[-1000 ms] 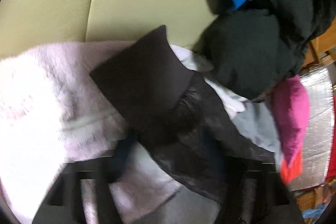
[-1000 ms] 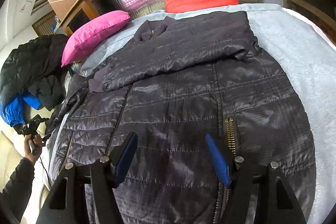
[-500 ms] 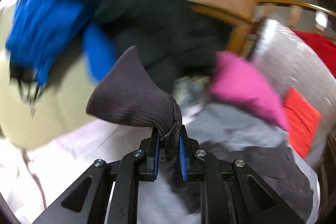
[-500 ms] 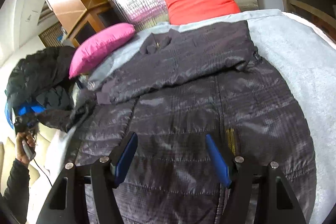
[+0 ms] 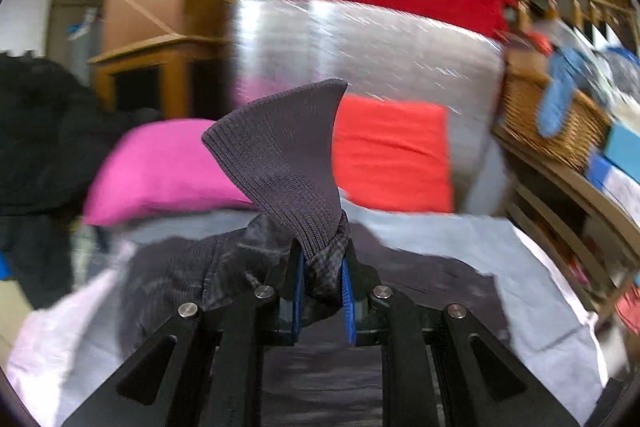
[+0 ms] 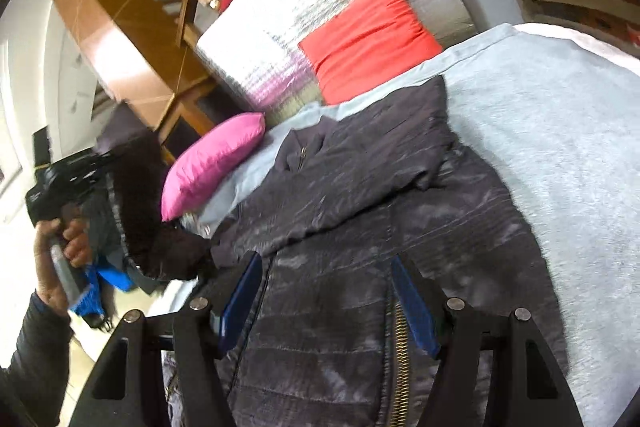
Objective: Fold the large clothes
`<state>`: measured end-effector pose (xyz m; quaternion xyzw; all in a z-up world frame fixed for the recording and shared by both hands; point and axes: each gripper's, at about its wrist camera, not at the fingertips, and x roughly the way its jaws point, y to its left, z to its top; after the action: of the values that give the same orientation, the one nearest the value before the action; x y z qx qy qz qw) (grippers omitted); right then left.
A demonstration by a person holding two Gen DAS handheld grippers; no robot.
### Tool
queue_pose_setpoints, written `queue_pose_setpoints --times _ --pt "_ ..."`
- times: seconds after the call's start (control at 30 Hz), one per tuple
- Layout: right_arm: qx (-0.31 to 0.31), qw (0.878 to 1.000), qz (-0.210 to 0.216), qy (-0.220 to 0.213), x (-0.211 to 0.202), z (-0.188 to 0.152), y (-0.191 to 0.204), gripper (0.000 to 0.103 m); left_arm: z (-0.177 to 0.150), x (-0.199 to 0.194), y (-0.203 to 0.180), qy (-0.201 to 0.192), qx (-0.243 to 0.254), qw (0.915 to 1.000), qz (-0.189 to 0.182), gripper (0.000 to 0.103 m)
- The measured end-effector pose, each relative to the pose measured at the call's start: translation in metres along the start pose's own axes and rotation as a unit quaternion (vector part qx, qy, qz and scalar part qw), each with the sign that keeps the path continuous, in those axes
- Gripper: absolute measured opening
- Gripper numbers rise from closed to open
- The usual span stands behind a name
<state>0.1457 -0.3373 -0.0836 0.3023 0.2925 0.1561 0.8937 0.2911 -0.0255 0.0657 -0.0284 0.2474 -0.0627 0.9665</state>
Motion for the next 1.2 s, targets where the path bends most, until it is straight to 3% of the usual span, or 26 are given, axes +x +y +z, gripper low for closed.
queue_pose_setpoints --times 0.17,0.27,0.3,0.37,0.43,0.63,0.73,0.9,1.03,1.1,1.2 --pt "0.02 1.0 0.014 -0.015 -0.007 0.007 -0.011 0.071 -0.015 0.046 -0.073 0.045 0.02 0.998 -0.038 0.017" --pt "0.014 1.0 0.017 -0.019 -0.01 0.009 -0.01 0.071 -0.036 0.073 -0.109 0.092 0.028 0.9936 -0.059 0.018" --pt "0.014 1.0 0.02 -0.019 -0.01 0.009 -0.01 0.071 -0.048 0.064 -0.12 0.101 0.032 0.9925 -0.06 0.021" --pt "0.018 0.999 0.022 -0.02 -0.009 0.01 -0.012 0.071 -0.06 0.079 -0.133 0.127 0.04 0.9887 -0.068 0.034" --pt "0.024 0.999 0.019 -0.021 -0.008 0.01 -0.016 0.071 -0.064 0.084 -0.132 0.146 0.036 0.986 -0.072 0.059" --pt "0.028 0.999 0.013 -0.024 -0.008 0.009 -0.019 0.073 -0.069 0.044 -0.073 0.117 0.032 0.9908 -0.059 0.077" --pt "0.025 0.999 0.015 -0.019 -0.009 0.008 -0.017 0.073 -0.086 0.03 -0.022 0.098 0.019 0.995 -0.005 0.079" --pt "0.098 0.993 0.055 0.022 0.007 0.021 -0.018 0.073 -0.118 0.032 0.063 0.128 -0.049 0.9889 0.057 0.079" --pt "0.127 0.989 0.046 0.053 0.044 0.057 -0.015 0.073 -0.138 0.032 0.107 0.139 -0.102 0.9824 0.072 0.079" --pt "0.165 0.983 0.038 0.074 0.064 0.066 -0.023 0.073 -0.146 0.03 0.118 0.139 -0.119 0.9807 0.069 0.079" --pt "0.244 0.962 0.054 0.105 0.099 0.069 -0.038 0.073 -0.154 0.026 0.129 0.137 -0.14 0.9786 0.062 0.079"
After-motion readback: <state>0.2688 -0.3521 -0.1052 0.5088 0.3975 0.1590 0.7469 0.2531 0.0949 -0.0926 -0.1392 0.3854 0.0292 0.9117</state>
